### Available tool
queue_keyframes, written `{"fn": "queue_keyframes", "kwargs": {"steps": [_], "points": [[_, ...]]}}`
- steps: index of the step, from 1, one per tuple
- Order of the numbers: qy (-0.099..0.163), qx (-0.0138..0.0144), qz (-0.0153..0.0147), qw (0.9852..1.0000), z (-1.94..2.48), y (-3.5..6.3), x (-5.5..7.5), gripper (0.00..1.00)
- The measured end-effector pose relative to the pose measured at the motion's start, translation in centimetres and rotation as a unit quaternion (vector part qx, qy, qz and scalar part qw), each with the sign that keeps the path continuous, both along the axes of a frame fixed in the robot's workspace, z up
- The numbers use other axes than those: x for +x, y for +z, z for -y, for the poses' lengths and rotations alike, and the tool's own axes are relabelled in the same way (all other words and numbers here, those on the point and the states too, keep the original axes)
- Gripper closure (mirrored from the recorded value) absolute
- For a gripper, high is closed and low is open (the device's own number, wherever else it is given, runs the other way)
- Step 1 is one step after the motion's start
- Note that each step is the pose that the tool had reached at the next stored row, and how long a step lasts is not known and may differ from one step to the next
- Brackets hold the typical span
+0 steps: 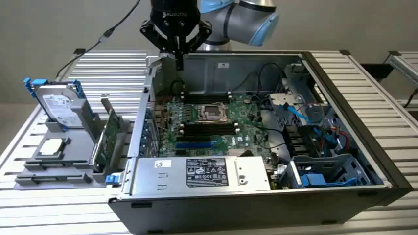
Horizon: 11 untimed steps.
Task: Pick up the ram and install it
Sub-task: 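Reach for the ram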
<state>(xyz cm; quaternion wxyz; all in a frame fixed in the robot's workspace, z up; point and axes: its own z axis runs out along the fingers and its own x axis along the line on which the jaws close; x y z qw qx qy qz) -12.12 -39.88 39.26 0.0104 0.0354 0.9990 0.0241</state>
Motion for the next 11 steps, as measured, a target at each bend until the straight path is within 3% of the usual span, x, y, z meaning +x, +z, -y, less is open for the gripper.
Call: {"fn": "queue_keyframes", "kwargs": {"steps": [9,11], "points": [[0.0,0.0,-0.0006,1.0,0.0,0.0,-0.04,0.89],[0.0,-0.0004,-0.0085,1.0,0.0,-0.03,-0.34,0.89]]}}
